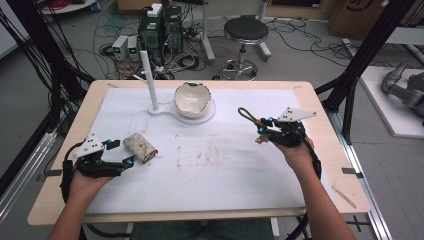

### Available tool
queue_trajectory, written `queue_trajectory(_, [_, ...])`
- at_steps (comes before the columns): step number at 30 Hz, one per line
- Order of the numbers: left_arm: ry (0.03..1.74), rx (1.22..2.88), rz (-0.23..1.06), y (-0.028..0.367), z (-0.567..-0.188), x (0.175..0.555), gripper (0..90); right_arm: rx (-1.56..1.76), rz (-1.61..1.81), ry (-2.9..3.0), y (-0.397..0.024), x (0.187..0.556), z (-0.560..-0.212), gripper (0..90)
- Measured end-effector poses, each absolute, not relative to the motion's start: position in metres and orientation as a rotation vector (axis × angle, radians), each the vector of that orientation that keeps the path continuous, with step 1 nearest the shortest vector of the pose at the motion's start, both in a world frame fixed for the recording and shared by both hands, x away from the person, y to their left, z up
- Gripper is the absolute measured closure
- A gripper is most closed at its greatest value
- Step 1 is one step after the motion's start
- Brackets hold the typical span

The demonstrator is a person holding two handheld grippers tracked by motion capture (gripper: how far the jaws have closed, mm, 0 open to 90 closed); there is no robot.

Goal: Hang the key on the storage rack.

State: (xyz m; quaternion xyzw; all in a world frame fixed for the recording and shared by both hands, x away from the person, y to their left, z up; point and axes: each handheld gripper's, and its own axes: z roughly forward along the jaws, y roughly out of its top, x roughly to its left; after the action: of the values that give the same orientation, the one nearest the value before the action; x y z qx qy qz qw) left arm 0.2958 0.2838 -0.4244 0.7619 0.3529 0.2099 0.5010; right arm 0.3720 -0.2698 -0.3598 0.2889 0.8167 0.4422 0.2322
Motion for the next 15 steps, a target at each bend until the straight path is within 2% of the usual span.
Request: queue_trajectory(15, [0.853,1.836,0.509,0.285,-0.424,0.296,16.4,0.594,1.247,2.232,-0.206,0.387,-0.305,71.2])
